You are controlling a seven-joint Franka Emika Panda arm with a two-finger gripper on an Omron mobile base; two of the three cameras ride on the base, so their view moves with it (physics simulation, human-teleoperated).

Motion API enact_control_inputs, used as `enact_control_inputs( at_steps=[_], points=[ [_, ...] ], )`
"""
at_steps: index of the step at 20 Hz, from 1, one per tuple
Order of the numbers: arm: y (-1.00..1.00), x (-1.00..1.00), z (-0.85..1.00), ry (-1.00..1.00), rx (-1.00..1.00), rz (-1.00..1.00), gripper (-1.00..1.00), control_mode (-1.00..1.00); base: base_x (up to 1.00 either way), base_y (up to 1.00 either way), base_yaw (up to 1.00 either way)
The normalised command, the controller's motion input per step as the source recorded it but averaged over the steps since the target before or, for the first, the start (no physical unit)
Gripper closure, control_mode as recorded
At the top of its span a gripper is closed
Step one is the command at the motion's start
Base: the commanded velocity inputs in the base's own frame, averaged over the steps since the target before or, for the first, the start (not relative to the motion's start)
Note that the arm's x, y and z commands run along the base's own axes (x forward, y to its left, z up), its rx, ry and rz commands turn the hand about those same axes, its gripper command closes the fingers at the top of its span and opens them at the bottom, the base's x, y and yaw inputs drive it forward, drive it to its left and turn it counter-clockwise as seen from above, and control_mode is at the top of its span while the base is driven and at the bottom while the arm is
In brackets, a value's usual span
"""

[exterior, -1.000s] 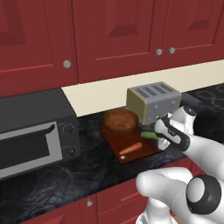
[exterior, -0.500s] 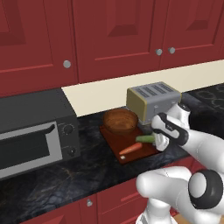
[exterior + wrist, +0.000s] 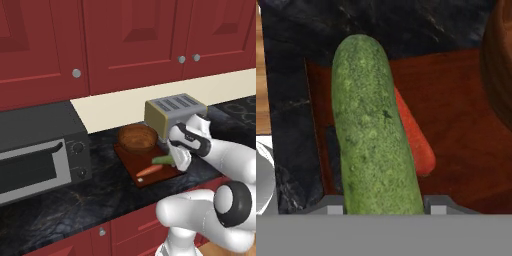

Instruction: Place the two vegetables and bowl onto the tray for setting up a vegetable dip station.

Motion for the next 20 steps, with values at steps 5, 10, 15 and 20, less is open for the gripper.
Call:
enact_control_inputs(
  at_steps=[5, 10, 15, 20],
  points=[
    [0.12, 0.0, -0.07, 0.11, 0.0, 0.06, 1.0, -1.0, 0.0, 0.0, 0.0],
    [0.12, 0.0, -0.13, 0.1, 0.0, 0.01, 1.0, -1.0, 0.0, 0.0, 0.0],
    [0.12, 0.0, -0.17, 0.07, 0.0, 0.0, 1.0, -1.0, 0.0, 0.0, 0.0],
    [0.11, 0.0, -0.17, 0.02, 0.0, 0.0, 1.0, -1.0, 0.0, 0.0, 0.0]
  ],
)
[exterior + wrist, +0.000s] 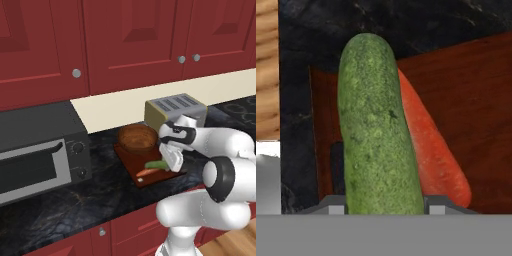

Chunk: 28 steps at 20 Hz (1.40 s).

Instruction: Place the two vegetables and bowl onto the tray for setting up a vegetable dip station.

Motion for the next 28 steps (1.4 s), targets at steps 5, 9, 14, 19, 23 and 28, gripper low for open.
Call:
enact_control_inputs(
  at_steps=[5, 9, 14, 19, 23, 28],
  points=[
    [0.03, 0.0, -0.17, 0.0, 0.0, 0.0, 1.0, -1.0, 0.0, 0.0, 0.0],
    [0.0, 0.0, -0.17, 0.0, 0.0, 0.0, 1.0, -1.0, 0.0, 0.0, 0.0],
    [0.0, 0.0, -0.15, 0.0, 0.0, 0.0, 1.0, -1.0, 0.0, 0.0, 0.0],
    [0.03, 0.0, -0.11, 0.0, 0.0, 0.0, 1.0, -1.0, 0.0, 0.0, 0.0],
    [0.06, 0.0, -0.12, 0.0, 0.0, 0.0, -1.0, -1.0, 0.0, 0.0, 0.0],
    [0.04, -0.05, -0.12, 0.01, 0.0, 0.0, -1.0, -1.0, 0.0, 0.0, 0.0]
  ],
)
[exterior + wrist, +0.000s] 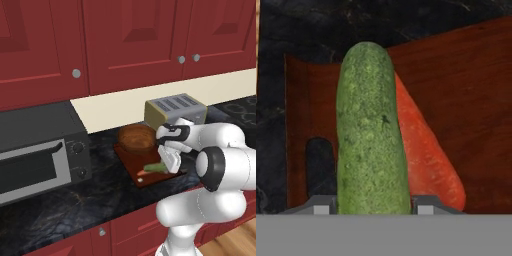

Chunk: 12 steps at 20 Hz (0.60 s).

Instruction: Place the two vegetables and bowl onto the tray for setting up a vegetable dip station.

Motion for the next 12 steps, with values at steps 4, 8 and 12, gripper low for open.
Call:
enact_control_inputs(
  at_steps=[4, 8, 12],
  points=[
    [0.01, -0.11, -0.1, 0.0, 0.0, 0.0, -1.0, -1.0, 0.0, 0.0, 0.0],
    [0.0, -0.11, -0.07, 0.0, 0.0, 0.0, -1.0, -1.0, 0.0, 0.0, 0.0],
    [0.0, -0.13, -0.01, 0.0, 0.0, 0.0, -1.0, -1.0, 0.0, 0.0, 0.0]
  ],
)
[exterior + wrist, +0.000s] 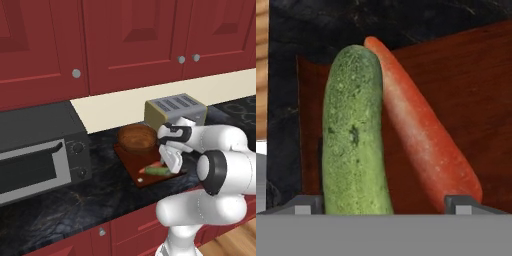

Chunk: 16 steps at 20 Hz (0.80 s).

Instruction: Place the two vegetables and bowl onto the tray for setting up a vegetable dip station.

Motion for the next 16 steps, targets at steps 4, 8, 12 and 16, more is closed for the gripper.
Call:
enact_control_inputs(
  at_steps=[4, 8, 12, 16],
  points=[
    [0.0, -0.17, 0.01, 0.0, 0.0, 0.0, -1.0, -1.0, 0.0, 0.0, 0.0],
    [0.01, -0.24, 0.0, 0.0, 0.0, 0.0, -1.0, -1.0, 0.0, 0.0, 0.0],
    [0.01, -0.26, 0.0, 0.0, 0.0, 0.0, -1.0, -1.0, 0.0, 0.0, 0.0],
    [0.01, -0.13, 0.2, 0.0, 0.0, -0.01, -1.0, -1.0, 0.0, 0.0, 0.0]
  ],
)
